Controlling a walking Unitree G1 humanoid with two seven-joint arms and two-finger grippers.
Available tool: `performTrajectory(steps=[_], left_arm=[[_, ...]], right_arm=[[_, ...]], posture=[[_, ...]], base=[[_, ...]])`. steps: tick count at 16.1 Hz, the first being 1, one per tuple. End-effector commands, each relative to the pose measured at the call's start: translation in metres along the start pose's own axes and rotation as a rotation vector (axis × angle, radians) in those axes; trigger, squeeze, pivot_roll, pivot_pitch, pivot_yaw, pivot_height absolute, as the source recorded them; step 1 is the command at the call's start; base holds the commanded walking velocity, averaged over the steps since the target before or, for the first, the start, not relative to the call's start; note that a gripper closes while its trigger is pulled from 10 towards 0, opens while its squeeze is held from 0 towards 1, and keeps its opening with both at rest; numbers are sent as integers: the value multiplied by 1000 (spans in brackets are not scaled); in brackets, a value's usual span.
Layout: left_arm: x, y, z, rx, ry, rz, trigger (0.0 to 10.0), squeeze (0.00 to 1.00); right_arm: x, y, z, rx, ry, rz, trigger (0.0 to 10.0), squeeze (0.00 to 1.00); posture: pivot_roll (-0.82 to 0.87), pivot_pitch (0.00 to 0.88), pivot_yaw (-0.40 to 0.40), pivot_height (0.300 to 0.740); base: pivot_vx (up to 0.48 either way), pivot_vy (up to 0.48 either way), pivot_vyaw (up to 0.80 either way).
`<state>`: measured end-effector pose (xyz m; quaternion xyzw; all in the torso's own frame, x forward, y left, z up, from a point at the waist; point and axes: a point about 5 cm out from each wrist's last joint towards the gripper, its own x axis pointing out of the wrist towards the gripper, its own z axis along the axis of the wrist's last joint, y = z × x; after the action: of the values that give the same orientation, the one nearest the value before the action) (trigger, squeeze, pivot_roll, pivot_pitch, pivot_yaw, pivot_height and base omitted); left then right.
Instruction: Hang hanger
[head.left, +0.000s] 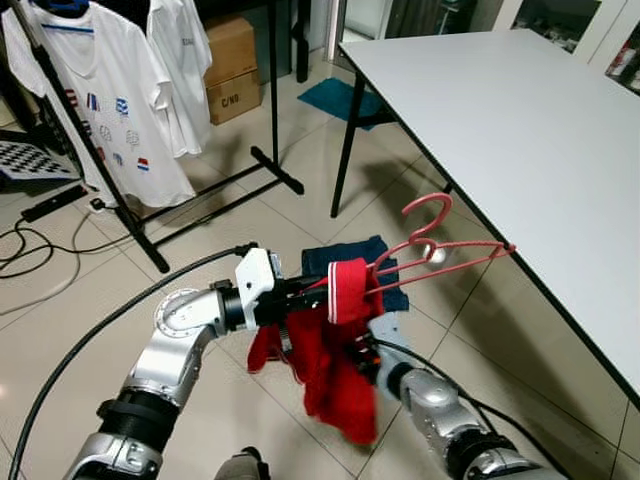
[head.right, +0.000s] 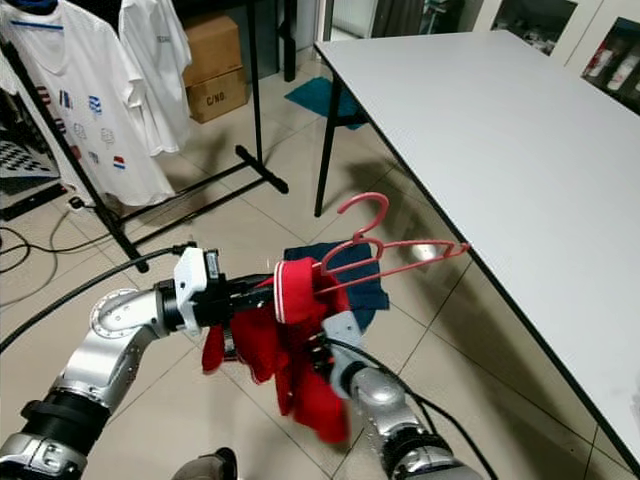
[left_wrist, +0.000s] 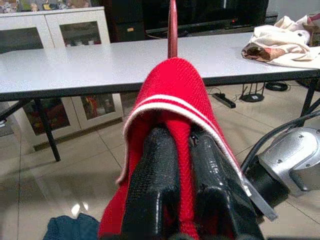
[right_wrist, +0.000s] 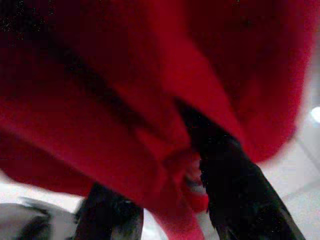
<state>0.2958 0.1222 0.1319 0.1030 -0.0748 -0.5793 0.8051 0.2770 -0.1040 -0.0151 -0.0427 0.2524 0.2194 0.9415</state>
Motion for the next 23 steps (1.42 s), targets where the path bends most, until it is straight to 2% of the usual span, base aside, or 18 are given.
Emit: performTrajectory(steps=[1, 4, 6, 8, 9, 10, 11, 12, 13, 14, 15, 16, 17, 18, 19, 21, 22, 23], left_arm=[[4, 0, 10, 44, -31, -15, 10000, 0], [3, -1, 12, 45, -42, -8, 10000, 0], [4, -1, 14, 45, -47, -5, 10000, 0], [3, 0, 14, 46, -43, -1, 10000, 0], [2, 1, 13, 46, -37, 4, 10000, 0], [2, 1, 12, 44, -34, 9, 10000, 0], [2, 1, 12, 43, -32, 12, 10000, 0], [2, 1, 12, 42, -32, 13, 10000, 0], [2, 1, 11, 39, -31, 15, 10000, 0], [2, 2, 8, 31, -24, 23, 10000, 0], [0, 3, 4, 15, -7, 46, 10000, 0], [-1, 4, 1, 9, 2, 61, 10000, 0], [-2, 4, -2, -5, 5, 82, 10000, 0], [-2, 5, -4, -25, -4, 108, 10000, 0], [-1, 4, -6, -42, -8, 128, 10000, 0], [-2, 3, -14, -60, 11, 161, 10000, 0], [-3, 2, -17, -72, 14, 173, 10000, 0], [-3, 2, -19, -77, 18, 181, 10000, 0]], right_arm=[[-1, 0, -7, -21, 39, -20, 10000, 0], [-1, 6, -12, -84, 66, -19, 10000, 0], [-1, 9, -11, -83, 57, -16, 10000, 0], [1, 16, -5, -39, 7, 61, 10000, 0], [1, 13, -3, -70, 0, 54, 10000, 0], [0, 5, -2, -54, -3, 9, 10000, 0], [-1, 1, -1, -28, -16, -2, 9333, 0], [-1, 3, 0, -16, -36, 45, 3490, 0], [-2, 9, -1, -4, -47, 121, 0, 0], [-2, 17, -2, 10, -53, 197, 0, 0], [-3, 28, -4, 26, -57, 304, 1804, 0], [-4, 34, -4, 37, -63, 360, 1961, 0], [-5, 40, -4, 52, -70, 436, 3451, 0], [-7, 41, -5, 106, -74, 504, 5412, 0], [-10, 41, -6, 144, -72, 573, 5529, 0], [-17, 40, -8, 194, -62, 714, 4549, 0], [-19, 35, -8, 203, -57, 734, 5098, 0], [-20, 32, -8, 214, -52, 746, 7255, 0]], posture=[[197, 123, -21, 740], [202, 122, -21, 740], [206, 120, -20, 740], [206, 119, -20, 740], [204, 118, -21, 740], [204, 116, -21, 740], [203, 116, -21, 740], [200, 115, -20, 740], [199, 114, -20, 740], [198, 113, -19, 740], [195, 113, -15, 740], [193, 112, -13, 740], [195, 113, -11, 740], [196, 113, -12, 740], [196, 113, -11, 740], [197, 114, -12, 740], [197, 114, -12, 740], [197, 114, -12, 740]], base=[[0, 0, 0], [0, 0, 0], [0, 0, 0], [0, 0, 0], [0, 0, 0], [0, 0, 0], [0, 0, 0], [0, 0, 0], [0, 0, 0], [0, 0, 0], [0, 0, 0], [0, 0, 0], [0, 0, 0], [0, 0, 0], [0, 0, 0], [0, 0, 0], [0, 0, 0], [0, 0, 0]])
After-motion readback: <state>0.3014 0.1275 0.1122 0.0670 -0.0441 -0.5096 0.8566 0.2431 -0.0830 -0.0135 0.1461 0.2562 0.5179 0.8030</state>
